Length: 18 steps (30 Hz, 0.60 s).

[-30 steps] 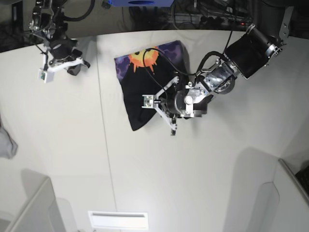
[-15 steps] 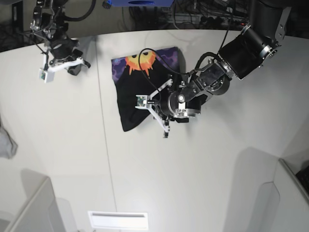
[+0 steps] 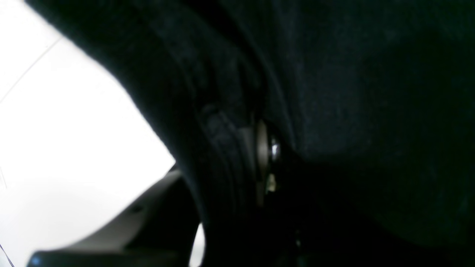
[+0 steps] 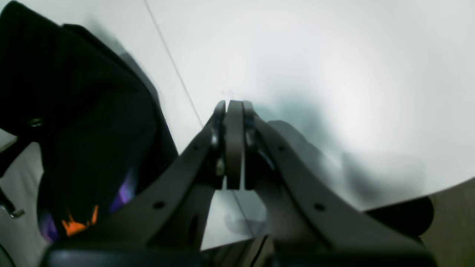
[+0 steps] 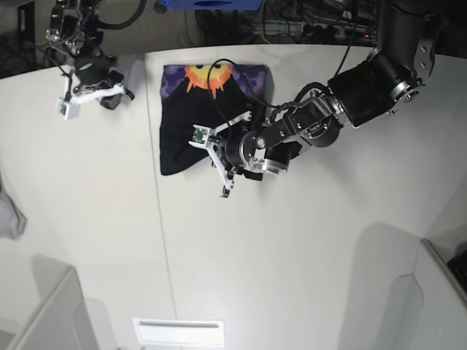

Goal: Fold the T-shirt properly
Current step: 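Slide the left gripper along the bundle to square it, then release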

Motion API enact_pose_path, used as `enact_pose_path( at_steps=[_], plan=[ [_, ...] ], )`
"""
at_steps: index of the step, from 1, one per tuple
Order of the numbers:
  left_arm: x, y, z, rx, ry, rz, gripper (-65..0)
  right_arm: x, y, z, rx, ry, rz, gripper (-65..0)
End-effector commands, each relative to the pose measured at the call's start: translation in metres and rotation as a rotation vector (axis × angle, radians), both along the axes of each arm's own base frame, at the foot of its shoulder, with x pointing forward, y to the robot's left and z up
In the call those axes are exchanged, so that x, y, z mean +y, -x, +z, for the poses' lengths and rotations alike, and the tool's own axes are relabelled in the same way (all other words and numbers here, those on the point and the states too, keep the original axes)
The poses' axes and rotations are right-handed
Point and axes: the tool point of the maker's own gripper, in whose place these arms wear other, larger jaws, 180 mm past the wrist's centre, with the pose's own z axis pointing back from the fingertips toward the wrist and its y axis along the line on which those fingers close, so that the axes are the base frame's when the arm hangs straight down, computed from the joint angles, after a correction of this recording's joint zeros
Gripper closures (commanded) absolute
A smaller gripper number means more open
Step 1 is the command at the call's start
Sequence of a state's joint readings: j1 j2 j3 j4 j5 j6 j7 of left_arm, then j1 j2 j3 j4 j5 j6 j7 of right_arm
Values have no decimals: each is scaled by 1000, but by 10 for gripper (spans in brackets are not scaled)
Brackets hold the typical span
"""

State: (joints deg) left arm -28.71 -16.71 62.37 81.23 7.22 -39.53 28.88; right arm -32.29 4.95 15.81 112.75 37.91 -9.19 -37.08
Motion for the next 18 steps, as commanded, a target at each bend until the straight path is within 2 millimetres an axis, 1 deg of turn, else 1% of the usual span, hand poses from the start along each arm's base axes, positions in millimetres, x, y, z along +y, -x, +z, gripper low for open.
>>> enact_pose_path(
  at_steps=[1, 5, 6, 9, 15, 18],
  plan=[
    [0, -9, 8, -21, 4, -6, 0, -6, -3, 6, -26, 16, -8, 0],
    [-2, -16, 14, -43, 2, -17, 0, -2, 0, 4, -22, 2, -18, 0],
    [-3, -13, 13, -41, -4, -33, 0, -2, 0, 4, -22, 1, -18, 0],
    [-8, -11, 17, -47, 11, -73, 0, -2, -1, 5, -25, 1, -18, 0],
    [3, -15, 7, -31, -17, -44, 0, -1, -1, 4, -23, -1, -19, 0],
    [4, -16, 5, -28, -21, -40, 0, -1, -1, 4, -23, -1, -19, 0]
  ],
)
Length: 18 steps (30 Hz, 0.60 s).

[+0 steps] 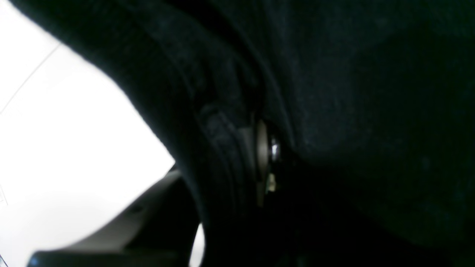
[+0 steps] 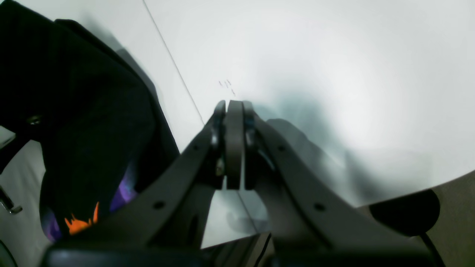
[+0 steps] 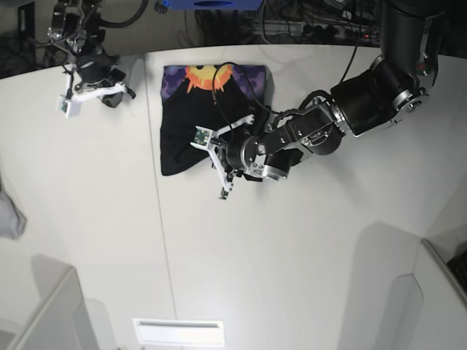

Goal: Fold the T-shirt properly
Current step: 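Slide the left gripper along the bundle to square it, then release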

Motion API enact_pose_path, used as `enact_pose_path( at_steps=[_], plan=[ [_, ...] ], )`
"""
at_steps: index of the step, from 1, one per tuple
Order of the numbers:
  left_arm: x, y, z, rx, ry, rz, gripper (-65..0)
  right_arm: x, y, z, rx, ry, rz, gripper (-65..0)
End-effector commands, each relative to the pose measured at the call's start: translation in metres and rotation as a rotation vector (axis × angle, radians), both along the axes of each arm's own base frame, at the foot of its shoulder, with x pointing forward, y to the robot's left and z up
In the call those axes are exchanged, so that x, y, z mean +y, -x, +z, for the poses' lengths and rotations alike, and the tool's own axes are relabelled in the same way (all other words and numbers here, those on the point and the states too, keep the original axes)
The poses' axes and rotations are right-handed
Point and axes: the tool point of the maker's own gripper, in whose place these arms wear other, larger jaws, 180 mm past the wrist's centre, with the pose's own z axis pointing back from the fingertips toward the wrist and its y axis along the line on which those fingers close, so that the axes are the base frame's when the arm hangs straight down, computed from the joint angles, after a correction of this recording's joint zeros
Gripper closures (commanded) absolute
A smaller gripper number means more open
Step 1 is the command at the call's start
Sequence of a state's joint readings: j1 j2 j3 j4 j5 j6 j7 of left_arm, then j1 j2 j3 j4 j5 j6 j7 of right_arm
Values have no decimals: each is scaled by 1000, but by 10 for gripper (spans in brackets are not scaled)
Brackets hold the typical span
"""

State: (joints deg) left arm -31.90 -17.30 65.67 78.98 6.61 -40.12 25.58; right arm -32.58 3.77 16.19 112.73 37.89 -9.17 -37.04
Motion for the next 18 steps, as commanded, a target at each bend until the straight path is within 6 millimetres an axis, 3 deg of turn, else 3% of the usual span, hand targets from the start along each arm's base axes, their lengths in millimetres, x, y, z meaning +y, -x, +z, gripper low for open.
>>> enact_pose_path(
  at_steps=[1, 12, 15, 18],
  plan=[
    [0, -12, 7, -35, -6, 6, 0, -4, -4, 6, -29, 13, -3, 0],
    [-3, -17, 13, -48, 1, 5, -3, -4, -4, 6, -29, 13, -3, 0],
    [-3, -17, 13, -48, 1, 5, -199, -3, -4, 6, -27, 12, -2, 0],
    [-2, -27, 21, -65, 14, 25, -341, -3, -4, 6, -27, 12, -2, 0]
  ],
)
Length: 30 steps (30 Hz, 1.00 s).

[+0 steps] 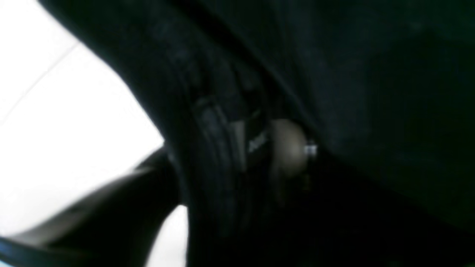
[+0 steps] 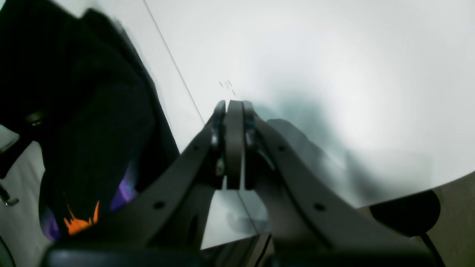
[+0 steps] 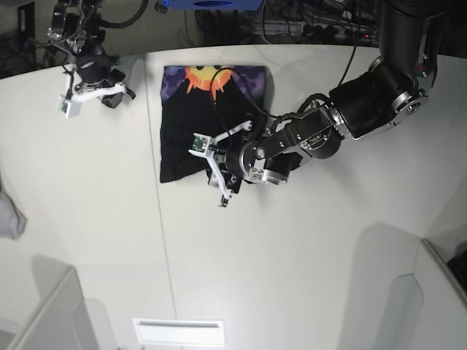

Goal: Fold the T-shirt properly
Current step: 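Slide the left gripper along the bundle to square it, then release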

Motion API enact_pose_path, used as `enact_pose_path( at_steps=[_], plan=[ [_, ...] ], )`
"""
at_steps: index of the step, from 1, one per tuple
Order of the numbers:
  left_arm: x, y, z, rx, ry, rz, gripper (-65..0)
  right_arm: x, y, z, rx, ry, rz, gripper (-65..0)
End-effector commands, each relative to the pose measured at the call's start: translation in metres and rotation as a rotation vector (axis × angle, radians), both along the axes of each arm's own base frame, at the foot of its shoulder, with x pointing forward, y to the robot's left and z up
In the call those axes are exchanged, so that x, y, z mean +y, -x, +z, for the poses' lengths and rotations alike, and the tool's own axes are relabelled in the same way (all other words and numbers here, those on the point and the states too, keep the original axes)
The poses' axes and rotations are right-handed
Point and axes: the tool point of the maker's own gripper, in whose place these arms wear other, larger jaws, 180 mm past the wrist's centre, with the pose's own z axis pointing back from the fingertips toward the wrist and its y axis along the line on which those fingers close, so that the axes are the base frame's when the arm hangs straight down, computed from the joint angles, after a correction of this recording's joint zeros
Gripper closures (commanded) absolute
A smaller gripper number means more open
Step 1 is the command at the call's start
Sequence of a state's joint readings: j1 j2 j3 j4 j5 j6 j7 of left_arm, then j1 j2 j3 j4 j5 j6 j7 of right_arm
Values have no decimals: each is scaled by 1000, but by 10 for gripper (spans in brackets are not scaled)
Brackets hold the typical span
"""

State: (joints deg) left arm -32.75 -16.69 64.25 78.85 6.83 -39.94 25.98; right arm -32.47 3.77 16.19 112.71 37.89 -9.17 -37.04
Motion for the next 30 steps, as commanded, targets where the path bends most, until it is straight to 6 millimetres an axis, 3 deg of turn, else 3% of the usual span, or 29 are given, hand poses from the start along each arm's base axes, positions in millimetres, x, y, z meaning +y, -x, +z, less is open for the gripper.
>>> enact_pose_path(
  at_steps=[1, 6, 10, 19, 22, 24, 25, 28, 30],
  plan=[
    [1, -18, 15, -43, 9, 18, -370, -3, -3, 6, -25, 11, 0, 0],
    [-7, -47, 46, -90, 95, 87, -444, -2, -3, 6, -25, 10, 2, 0],
    [-8, -64, 64, -114, 149, 138, -443, -1, -3, 6, -25, 9, 4, 0],
    [-15, -80, 99, -153, 257, 191, -438, -1, -2, 5, -21, 8, 4, 0],
    [-1, -89, 114, -202, 228, 256, -431, -2, 1, 5, -16, 15, 8, 0],
    [18, -97, 129, -238, 224, 345, -374, -2, 2, 6, -17, 19, 14, 0],
    [28, -100, 136, -251, 241, 392, -304, -2, 2, 6, -17, 19, 14, 0],
    [47, -90, 151, -266, 327, 479, 0, -5, 2, 6, -14, 46, 20, 0],
    [63, -80, 150, -264, 351, 527, 0, -12, 1, 10, -16, 114, 35, 0]
  ],
)
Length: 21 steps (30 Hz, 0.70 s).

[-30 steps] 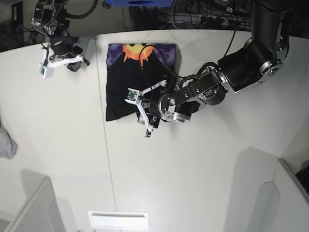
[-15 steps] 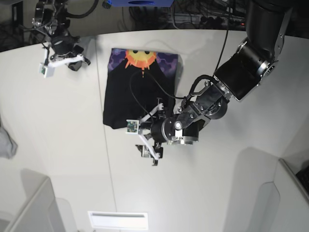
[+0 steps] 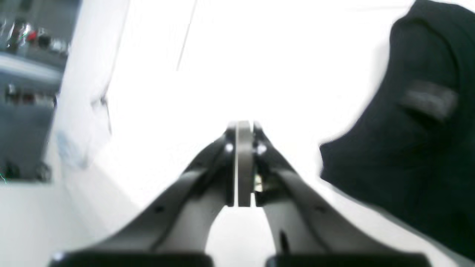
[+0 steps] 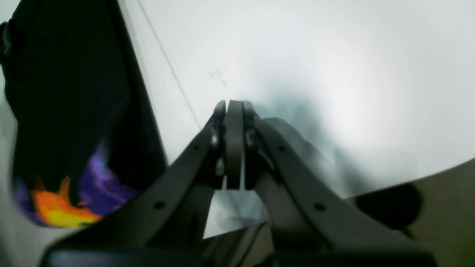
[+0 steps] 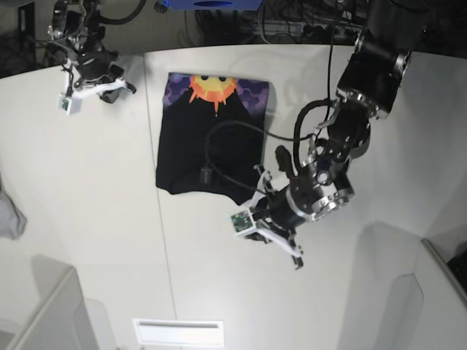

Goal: Fold the T-shirt properly

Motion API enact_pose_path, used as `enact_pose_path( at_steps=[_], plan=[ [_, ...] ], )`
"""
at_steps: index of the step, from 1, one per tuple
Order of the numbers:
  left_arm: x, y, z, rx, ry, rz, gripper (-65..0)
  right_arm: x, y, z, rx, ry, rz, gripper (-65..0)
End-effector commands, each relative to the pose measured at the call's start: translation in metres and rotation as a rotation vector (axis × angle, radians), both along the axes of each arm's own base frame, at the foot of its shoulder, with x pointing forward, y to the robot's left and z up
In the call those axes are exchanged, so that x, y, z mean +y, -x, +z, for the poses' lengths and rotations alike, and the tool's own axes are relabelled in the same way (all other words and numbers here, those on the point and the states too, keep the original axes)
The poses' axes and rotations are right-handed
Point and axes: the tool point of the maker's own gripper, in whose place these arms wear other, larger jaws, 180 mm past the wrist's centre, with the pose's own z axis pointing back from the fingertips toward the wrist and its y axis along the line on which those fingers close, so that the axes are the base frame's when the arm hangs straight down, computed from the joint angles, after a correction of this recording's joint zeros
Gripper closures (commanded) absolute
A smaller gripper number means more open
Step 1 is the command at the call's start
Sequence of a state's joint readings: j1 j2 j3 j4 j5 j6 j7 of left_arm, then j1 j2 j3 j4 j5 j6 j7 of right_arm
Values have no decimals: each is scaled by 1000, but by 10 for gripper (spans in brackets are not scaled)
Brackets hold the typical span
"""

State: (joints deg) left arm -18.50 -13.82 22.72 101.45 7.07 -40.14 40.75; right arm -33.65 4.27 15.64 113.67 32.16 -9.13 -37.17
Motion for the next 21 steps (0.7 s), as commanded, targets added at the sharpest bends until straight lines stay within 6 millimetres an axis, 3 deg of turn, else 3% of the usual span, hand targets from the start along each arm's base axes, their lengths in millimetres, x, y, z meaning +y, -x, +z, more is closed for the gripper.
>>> enact_pose_path(
  at_steps=[1, 8, 17, 21],
  plan=[
    [8, 2, 9, -26, 22, 10, 0, -4, -7, 12, -44, 48, 15, 0],
    [57, 74, -31, 63, 135, 63, 0, 8, -7, 22, -158, 230, 149, 0],
    [97, 178, -82, 243, 287, 159, 0, 18, 20, 19, -158, 370, 377, 0],
    [103, 216, -93, 311, 328, 183, 0, 23, 33, 13, -124, 397, 461, 0]
  ],
)
